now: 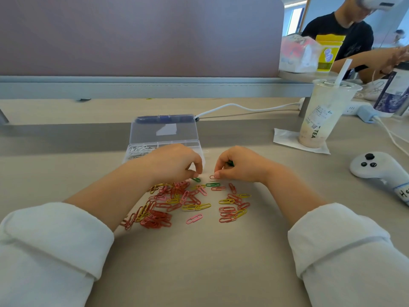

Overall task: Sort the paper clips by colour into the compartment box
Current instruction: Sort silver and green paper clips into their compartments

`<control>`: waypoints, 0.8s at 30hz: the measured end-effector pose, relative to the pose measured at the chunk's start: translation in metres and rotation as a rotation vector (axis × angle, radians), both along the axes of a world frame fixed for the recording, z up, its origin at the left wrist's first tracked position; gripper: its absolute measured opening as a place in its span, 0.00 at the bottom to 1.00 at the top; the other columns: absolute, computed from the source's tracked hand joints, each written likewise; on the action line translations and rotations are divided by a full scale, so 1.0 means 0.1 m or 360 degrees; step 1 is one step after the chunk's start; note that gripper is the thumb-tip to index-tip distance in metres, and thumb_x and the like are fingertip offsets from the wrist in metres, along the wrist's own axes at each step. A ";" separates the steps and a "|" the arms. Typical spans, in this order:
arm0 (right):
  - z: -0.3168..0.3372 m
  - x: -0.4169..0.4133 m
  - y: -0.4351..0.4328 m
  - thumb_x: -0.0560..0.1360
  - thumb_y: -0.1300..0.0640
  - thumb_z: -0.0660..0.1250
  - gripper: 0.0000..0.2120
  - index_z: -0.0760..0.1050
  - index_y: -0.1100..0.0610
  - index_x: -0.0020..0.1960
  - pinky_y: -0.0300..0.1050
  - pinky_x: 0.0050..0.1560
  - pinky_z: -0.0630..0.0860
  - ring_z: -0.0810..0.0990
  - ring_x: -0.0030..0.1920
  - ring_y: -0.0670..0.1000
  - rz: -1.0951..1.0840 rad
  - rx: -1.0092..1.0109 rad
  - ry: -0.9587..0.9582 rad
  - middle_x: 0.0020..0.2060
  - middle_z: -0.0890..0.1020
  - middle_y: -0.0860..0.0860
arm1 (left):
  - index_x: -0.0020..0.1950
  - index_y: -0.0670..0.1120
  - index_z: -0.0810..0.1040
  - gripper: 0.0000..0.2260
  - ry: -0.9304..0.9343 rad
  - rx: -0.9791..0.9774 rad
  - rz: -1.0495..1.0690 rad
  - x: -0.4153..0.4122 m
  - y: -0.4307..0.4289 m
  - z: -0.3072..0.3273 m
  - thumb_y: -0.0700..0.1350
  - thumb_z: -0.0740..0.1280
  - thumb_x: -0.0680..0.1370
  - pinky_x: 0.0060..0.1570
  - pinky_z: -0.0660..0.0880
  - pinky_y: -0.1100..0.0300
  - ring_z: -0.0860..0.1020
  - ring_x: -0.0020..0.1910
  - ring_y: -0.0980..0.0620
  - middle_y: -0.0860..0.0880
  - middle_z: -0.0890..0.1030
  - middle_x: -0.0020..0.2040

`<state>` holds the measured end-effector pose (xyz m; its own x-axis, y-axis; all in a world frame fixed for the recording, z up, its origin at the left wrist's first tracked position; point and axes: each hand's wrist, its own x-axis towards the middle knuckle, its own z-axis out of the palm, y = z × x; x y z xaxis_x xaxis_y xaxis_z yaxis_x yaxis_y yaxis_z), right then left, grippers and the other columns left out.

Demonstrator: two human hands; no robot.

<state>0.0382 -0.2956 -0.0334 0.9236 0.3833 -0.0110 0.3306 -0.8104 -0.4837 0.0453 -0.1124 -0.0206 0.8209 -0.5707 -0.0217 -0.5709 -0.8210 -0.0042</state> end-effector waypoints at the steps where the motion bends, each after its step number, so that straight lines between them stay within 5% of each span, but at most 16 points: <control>1: 0.00 0.00 0.00 0.71 0.55 0.71 0.04 0.81 0.55 0.44 0.35 0.31 0.65 0.67 0.28 0.44 -0.0003 0.0004 -0.0013 0.27 0.70 0.45 | 0.55 0.55 0.77 0.08 0.0004 0.0028 -0.0009 0.00 0.00 0.01 0.51 0.64 0.77 0.40 0.63 0.62 0.65 0.36 0.58 0.59 0.66 0.34; 7: 0.03 -0.03 0.06 0.68 0.56 0.74 0.04 0.80 0.51 0.38 0.32 0.28 0.63 0.67 0.23 0.41 0.0111 0.0030 0.0085 0.22 0.67 0.45 | 0.53 0.52 0.77 0.07 0.0090 0.0085 0.0021 -0.02 -0.01 -0.01 0.49 0.65 0.76 0.42 0.68 0.60 0.68 0.41 0.54 0.58 0.66 0.35; 13: 0.04 -0.05 0.11 0.71 0.57 0.71 0.05 0.76 0.52 0.39 0.35 0.33 0.66 0.68 0.28 0.43 0.0140 -0.0107 0.0195 0.26 0.69 0.44 | 0.53 0.47 0.73 0.07 0.0179 0.0155 0.0081 -0.05 -0.05 -0.02 0.48 0.59 0.79 0.43 0.64 0.61 0.67 0.43 0.53 0.52 0.70 0.43; 18: 0.05 -0.06 0.12 0.75 0.56 0.66 0.09 0.71 0.50 0.36 0.31 0.31 0.66 0.70 0.30 0.42 0.0152 -0.0177 0.0190 0.30 0.73 0.44 | 0.46 0.46 0.63 0.08 0.0213 -0.0294 0.0129 -0.07 -0.03 0.03 0.47 0.52 0.82 0.32 0.61 0.60 0.66 0.33 0.54 0.50 0.69 0.36; 24: 0.04 -0.05 0.17 0.80 0.55 0.57 0.07 0.66 0.53 0.42 0.37 0.34 0.66 0.69 0.32 0.43 0.0052 0.0074 0.0222 0.33 0.73 0.45 | 0.46 0.46 0.63 0.08 0.0263 -0.0659 0.0261 -0.02 0.13 0.18 0.46 0.50 0.82 0.33 0.66 0.59 0.69 0.32 0.53 0.51 0.78 0.37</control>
<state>0.0333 -0.2783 -0.0292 0.9013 0.4163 -0.1199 0.2834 -0.7760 -0.5635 0.0435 -0.0992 -0.0029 0.9057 -0.4218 0.0423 -0.3988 -0.8140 0.4223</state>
